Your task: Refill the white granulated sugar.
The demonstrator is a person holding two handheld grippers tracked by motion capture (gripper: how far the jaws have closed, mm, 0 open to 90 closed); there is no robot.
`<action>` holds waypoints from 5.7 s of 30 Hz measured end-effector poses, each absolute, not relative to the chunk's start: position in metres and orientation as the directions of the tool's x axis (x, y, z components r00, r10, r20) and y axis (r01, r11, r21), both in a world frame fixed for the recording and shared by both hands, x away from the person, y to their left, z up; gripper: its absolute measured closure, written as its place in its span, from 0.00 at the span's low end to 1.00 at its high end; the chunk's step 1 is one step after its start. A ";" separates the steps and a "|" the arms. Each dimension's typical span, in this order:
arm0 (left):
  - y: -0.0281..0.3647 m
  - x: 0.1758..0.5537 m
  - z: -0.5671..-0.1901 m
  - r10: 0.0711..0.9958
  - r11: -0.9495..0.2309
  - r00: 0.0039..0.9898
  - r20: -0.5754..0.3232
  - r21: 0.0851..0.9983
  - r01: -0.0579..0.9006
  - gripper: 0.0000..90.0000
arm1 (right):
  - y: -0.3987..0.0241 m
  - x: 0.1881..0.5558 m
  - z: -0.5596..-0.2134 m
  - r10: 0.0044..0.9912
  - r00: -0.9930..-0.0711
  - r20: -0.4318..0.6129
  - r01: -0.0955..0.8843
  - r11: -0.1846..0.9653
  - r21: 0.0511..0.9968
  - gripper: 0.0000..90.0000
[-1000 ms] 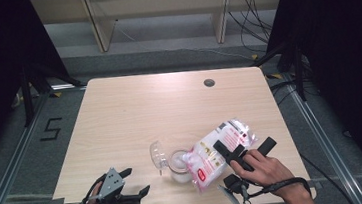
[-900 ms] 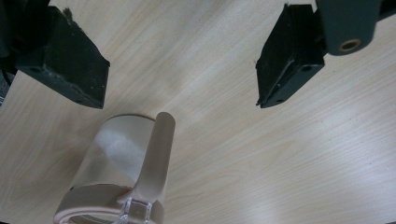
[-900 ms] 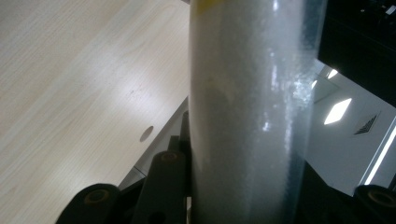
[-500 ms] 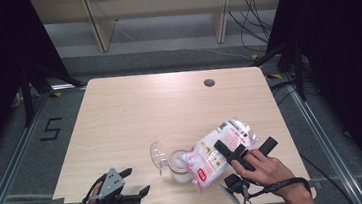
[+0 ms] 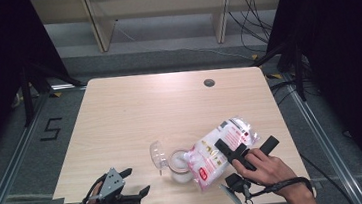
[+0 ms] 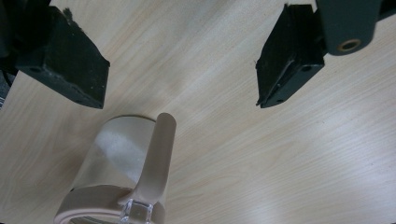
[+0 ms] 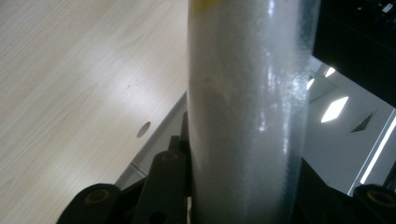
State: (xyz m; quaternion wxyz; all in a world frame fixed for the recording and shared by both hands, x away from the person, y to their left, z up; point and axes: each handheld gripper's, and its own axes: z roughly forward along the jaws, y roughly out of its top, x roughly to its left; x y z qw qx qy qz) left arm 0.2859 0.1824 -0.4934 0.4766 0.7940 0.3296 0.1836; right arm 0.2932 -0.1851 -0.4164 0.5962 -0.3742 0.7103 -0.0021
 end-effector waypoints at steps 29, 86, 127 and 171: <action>0.183 0.286 -0.493 0.698 -0.328 0.716 -0.024 0.878 0.349 0.18 | -0.186 0.293 -0.413 -0.537 0.004 -0.843 -0.521 0.719 -0.460 0.84; 0.182 0.285 -0.494 0.708 -0.308 0.704 -0.048 0.877 0.369 0.18 | -0.192 0.295 -0.411 -0.504 -0.027 -0.863 -0.544 0.732 -0.410 0.87; 0.182 0.285 -0.493 0.713 -0.308 0.700 -0.043 0.877 0.368 0.18 | -0.201 0.301 -0.414 -0.346 -0.207 -0.915 -0.583 0.795 -0.169 0.87; 0.182 0.284 -0.493 0.714 -0.306 0.699 -0.045 0.877 0.370 0.18 | -0.242 0.342 -0.448 0.293 -0.656 -0.695 -0.399 0.647 0.650 0.89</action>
